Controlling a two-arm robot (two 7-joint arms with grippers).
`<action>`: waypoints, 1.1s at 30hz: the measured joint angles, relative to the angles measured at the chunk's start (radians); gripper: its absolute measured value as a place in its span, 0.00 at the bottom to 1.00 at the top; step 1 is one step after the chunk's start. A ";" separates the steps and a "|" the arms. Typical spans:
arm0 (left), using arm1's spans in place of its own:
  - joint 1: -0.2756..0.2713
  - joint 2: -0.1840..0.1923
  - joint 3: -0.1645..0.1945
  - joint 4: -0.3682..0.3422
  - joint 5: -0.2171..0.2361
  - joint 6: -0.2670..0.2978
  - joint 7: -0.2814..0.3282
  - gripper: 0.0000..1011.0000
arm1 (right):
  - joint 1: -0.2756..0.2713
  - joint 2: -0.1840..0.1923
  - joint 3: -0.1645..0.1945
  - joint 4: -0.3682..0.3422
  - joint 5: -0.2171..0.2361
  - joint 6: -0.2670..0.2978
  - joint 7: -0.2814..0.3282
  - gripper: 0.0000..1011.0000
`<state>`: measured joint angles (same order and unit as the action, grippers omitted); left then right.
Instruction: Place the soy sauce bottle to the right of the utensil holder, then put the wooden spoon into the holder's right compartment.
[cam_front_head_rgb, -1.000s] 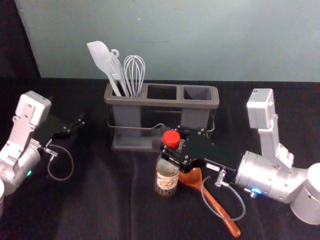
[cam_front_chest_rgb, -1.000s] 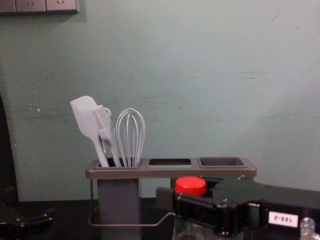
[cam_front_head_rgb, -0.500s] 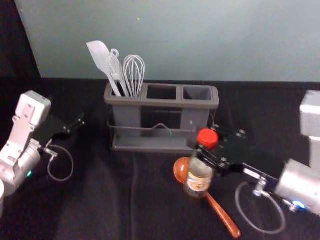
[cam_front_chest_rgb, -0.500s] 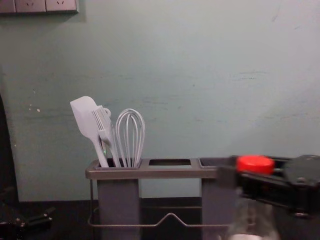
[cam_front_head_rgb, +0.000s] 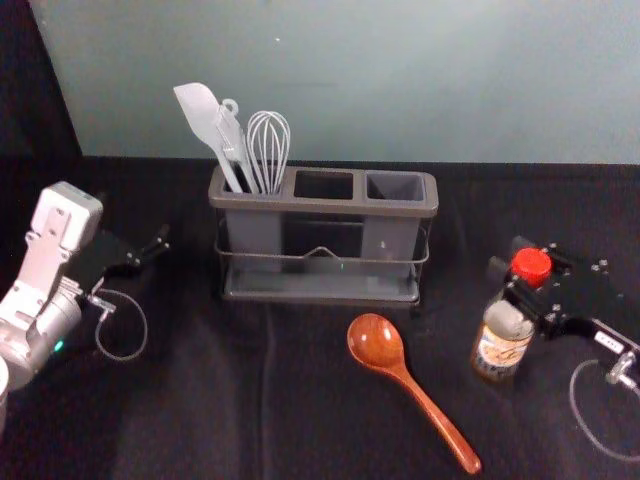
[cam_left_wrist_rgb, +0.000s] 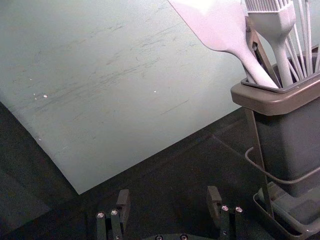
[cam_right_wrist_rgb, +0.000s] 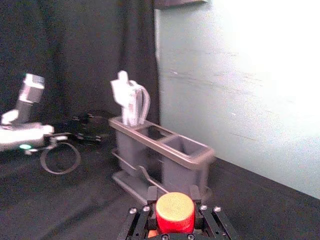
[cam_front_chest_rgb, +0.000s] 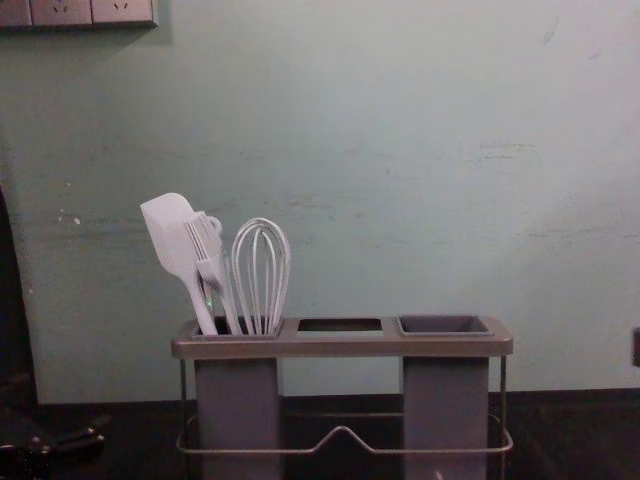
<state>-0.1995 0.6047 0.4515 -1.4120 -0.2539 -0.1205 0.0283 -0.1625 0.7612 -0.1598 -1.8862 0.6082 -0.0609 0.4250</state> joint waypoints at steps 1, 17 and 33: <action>0.000 0.000 0.000 0.000 0.000 0.000 0.000 0.99 | 0.000 -0.001 0.005 0.007 0.000 -0.001 -0.001 0.37; 0.000 0.000 0.000 0.000 0.000 0.000 0.000 0.99 | 0.172 -0.087 -0.004 0.203 -0.029 0.010 0.042 0.37; 0.000 0.000 0.000 0.000 0.000 0.000 0.000 0.99 | 0.358 -0.168 -0.087 0.367 -0.079 0.041 0.082 0.37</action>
<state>-0.1995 0.6047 0.4514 -1.4120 -0.2539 -0.1205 0.0283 0.1953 0.5934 -0.2466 -1.5192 0.5291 -0.0196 0.5066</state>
